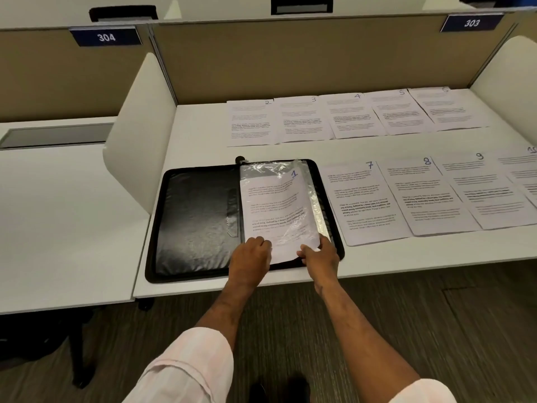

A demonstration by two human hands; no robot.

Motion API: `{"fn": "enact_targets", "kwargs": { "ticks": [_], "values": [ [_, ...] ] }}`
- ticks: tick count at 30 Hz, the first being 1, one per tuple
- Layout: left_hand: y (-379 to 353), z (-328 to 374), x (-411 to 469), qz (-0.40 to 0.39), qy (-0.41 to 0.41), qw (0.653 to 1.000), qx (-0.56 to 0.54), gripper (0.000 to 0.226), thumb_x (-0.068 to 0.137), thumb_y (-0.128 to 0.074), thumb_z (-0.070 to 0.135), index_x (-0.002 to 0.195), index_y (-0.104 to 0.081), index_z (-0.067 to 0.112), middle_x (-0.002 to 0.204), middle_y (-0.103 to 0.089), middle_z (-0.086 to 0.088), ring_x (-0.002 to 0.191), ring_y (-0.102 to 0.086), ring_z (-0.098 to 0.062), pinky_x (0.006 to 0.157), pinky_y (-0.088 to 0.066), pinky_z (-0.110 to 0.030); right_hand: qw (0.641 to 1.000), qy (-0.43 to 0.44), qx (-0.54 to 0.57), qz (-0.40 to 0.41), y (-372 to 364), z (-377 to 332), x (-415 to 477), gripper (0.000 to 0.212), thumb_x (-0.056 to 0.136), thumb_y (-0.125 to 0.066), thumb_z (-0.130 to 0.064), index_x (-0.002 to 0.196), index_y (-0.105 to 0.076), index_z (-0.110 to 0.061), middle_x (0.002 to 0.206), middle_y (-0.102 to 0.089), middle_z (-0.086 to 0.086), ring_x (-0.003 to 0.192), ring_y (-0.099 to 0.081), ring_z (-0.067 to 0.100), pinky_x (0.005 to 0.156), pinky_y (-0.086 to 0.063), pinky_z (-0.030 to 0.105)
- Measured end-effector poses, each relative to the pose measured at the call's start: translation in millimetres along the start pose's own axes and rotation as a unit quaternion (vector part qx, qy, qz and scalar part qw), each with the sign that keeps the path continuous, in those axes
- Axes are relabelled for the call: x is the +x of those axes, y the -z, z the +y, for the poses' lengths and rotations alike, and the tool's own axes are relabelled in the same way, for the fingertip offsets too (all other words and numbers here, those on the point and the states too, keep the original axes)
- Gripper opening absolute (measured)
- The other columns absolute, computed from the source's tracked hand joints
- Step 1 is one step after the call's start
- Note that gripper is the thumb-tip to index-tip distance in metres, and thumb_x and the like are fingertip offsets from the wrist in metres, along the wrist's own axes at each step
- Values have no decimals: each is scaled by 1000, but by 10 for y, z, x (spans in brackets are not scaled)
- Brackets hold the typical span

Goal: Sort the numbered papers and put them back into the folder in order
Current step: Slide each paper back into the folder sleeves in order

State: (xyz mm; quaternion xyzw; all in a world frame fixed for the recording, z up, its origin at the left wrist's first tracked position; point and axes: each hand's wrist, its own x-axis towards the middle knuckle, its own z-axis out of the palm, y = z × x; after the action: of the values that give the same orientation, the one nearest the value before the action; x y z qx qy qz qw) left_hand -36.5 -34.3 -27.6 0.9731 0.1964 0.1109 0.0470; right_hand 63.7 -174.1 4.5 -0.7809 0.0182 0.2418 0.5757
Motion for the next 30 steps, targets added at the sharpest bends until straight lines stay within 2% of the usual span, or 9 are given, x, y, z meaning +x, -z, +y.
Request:
{"fn": "enact_targets", "kwargs": {
  "ticks": [3, 6, 9, 11, 14, 16, 22, 27, 30],
  "values": [
    [-5, -7, -10, 4, -3, 1000, -4, 12, 77, -75, 14, 75, -64, 15, 71, -61, 0, 60, -56, -18, 47, -47, -31, 1000, 19, -17, 6, -16, -52, 70, 46, 92, -59, -6, 135, -51, -19, 113, -64, 3, 68, -70, 11, 51, -49, 11],
    [-9, 0, -19, 12, -4, 1000, -3, 14, 75, -76, 13, 73, -63, 15, 69, -60, -1, 59, -56, -19, 45, -46, -31, 999, 25, -36, 22, -14, -74, 151, 48, 91, -62, -6, 136, -52, -18, 114, -65, 8, 74, -69, 18, 46, -46, 9],
    [-16, 0, -14, 12, -2, 1000, -7, 14, 75, -76, 13, 73, -62, 15, 69, -60, -1, 59, -56, -19, 45, -46, -31, 996, 39, -77, 31, -14, -78, 203, 48, 88, -69, -13, 133, -55, -17, 119, -64, 8, 93, -64, 21, 61, -55, 19],
    [-23, -5, -12, 11, 3, 1000, -9, 14, 76, -76, 14, 74, -62, 15, 69, -60, -1, 58, -56, -19, 45, -47, -31, 992, 42, -109, 36, -4, -95, 220, 47, 86, -73, -21, 129, -56, -18, 117, -64, 8, 95, -62, 22, 69, -54, 27],
    [-35, -6, -1, 8, 9, 1000, -9, 7, 82, -72, 18, 81, -66, 16, 72, -63, 1, 61, -60, -18, 49, -51, -33, 991, 34, -127, 36, 15, -145, 229, 45, 84, -74, -28, 124, -58, -17, 110, -66, 6, 86, -61, 18, 54, -41, 18],
    [-56, -3, 24, 9, 4, 1000, -12, 6, 88, -68, 23, 89, -68, 17, 78, -66, 1, 67, -62, -17, 53, -53, -34, 989, 40, -136, 34, 29, -159, 249, 44, 84, -74, -31, 122, -58, -16, 105, -67, 5, 80, -61, 15, 49, -34, 14],
    [-61, 23, 163, -14, -24, 1000, 8, 24, 84, -72, 40, 94, -68, 18, 84, -67, 2, 72, -63, -17, 53, -49, -30, 990, 49, -129, 15, 46, -129, 326, 51, 82, -76, -32, 125, -56, -15, 110, -68, 8, 74, -67, 15, 55, -52, 21],
    [-61, 41, 250, -25, -42, 999, 17, 22, 90, -65, 37, 100, -67, 18, 91, -67, 1, 78, -63, -17, 59, -49, -31, 992, 45, -120, 1, 102, -133, 337, 54, 82, -76, -27, 130, -54, -15, 99, -64, 2, 71, -67, 10, 53, -47, 14],
    [-55, 51, 311, -28, -33, 999, 19, 19, 83, -73, 35, 90, -68, 17, 82, -66, 1, 70, -64, -18, 53, -48, -30, 988, 49, -147, 0, 127, -104, 351, 54, 83, -76, -25, 131, -54, -18, 109, -64, 2, 78, -67, 14, 56, -46, 14]
  ]
}}
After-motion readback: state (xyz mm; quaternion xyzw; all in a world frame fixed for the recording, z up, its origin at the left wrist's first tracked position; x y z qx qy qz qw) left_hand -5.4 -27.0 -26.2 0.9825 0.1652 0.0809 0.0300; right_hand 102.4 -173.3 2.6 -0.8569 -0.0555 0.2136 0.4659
